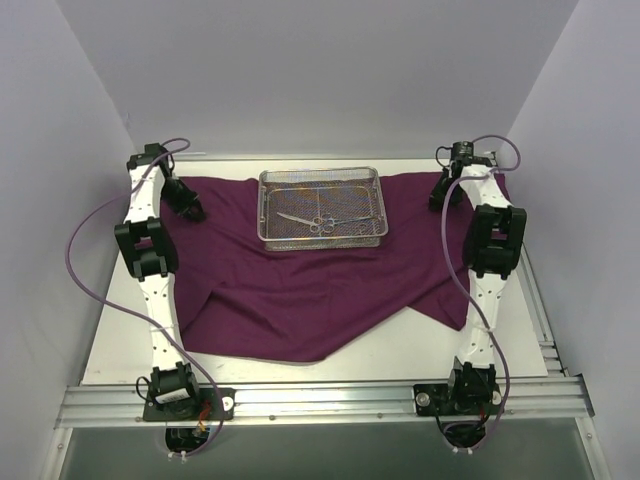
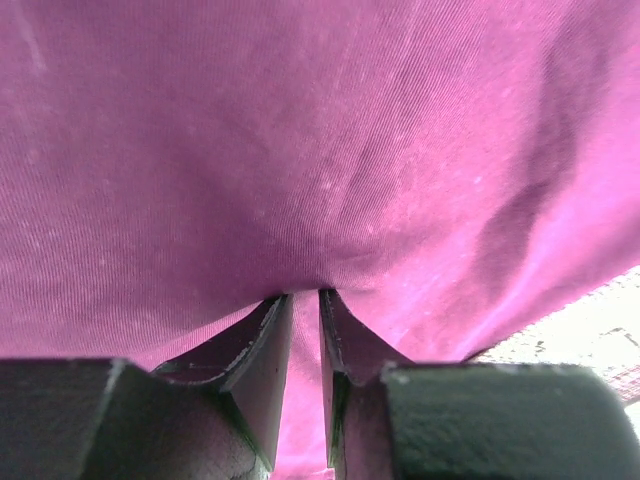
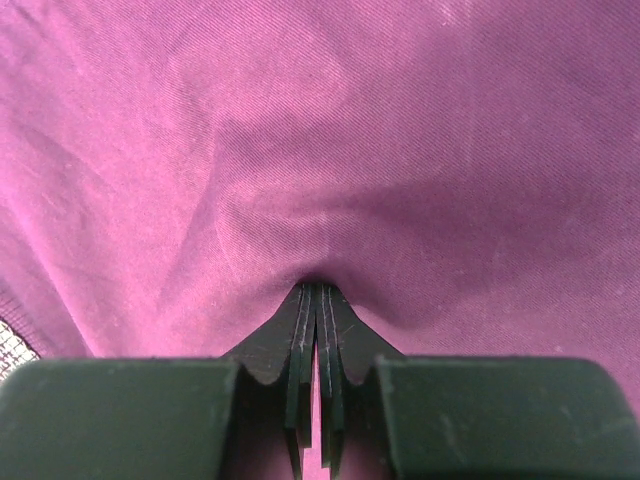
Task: Open and lay out the surgical kit
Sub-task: Open the surgical kit at the center of the board, then smooth out the surgical kit at the center of the board.
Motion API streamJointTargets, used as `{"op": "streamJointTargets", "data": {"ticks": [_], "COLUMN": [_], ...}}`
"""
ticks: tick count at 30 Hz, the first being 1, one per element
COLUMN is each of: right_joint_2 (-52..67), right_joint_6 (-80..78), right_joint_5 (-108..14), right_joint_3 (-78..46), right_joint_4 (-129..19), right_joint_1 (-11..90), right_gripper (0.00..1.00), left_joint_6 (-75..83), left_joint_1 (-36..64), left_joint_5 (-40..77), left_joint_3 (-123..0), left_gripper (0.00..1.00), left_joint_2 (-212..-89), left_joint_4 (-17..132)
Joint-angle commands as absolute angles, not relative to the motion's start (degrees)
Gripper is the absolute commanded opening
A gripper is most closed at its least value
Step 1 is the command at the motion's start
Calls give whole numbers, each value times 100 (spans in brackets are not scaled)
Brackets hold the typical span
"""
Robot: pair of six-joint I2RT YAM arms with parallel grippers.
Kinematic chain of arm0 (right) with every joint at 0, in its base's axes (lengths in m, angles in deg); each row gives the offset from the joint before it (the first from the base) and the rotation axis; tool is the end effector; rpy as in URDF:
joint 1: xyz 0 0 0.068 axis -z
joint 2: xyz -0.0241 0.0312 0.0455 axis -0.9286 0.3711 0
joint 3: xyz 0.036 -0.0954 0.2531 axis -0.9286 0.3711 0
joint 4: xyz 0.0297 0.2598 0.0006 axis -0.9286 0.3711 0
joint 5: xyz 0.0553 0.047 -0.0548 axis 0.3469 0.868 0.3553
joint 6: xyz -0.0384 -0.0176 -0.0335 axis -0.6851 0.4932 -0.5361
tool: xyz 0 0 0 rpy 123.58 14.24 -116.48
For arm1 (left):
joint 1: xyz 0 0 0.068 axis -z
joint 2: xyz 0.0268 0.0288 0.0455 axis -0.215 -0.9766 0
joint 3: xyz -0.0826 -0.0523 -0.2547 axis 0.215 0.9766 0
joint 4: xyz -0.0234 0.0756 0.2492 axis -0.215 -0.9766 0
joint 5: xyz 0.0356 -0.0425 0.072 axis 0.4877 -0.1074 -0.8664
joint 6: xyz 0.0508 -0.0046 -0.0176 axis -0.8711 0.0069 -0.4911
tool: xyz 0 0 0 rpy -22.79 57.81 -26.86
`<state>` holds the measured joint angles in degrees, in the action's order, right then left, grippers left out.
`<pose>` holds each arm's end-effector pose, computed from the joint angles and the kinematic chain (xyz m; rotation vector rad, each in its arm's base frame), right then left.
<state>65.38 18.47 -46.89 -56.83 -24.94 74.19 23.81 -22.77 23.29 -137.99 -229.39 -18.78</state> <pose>0.5320 -0.0506 0.1634 0.6421 2.4251 0.3248 0.5199 0.0869 0.1524 -1.0435 2.8044 -0.3793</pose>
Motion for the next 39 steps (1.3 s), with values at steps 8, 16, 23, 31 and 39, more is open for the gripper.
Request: {"op": "streamJointTargets", "data": {"ticks": [8,16,23,31,39], "right_joint_2": [8009,8274,7309,4796,2651], "right_joint_6": [1728,1746,1605,1341,1262], "right_joint_5": [-4983,-4736,-4578,-4955,-4975], "right_joint_3": [-6427,-7018,-6842,-5325,-1889], "right_joint_4": [-2005,-1908,-1856,-1231,-1757], "right_joint_1": [7700,7753,7727,8112,8351], "right_gripper": [0,0,29,50,0], "left_joint_6": [2757,2757,2678,1967,1773], "left_joint_1": [-2525,-2674,-2578,-2033,-1918], "left_joint_5": [2385,2578,2474,1639,2244], "left_joint_3": [-14436,-14648,-13860,-11056,-8734], "left_gripper": [32,37,48,47,43], "left_joint_2": [-23962,-23875,-22122,-20000,-18602], "left_joint_4": [-581,-255,-193,-159,185]}}
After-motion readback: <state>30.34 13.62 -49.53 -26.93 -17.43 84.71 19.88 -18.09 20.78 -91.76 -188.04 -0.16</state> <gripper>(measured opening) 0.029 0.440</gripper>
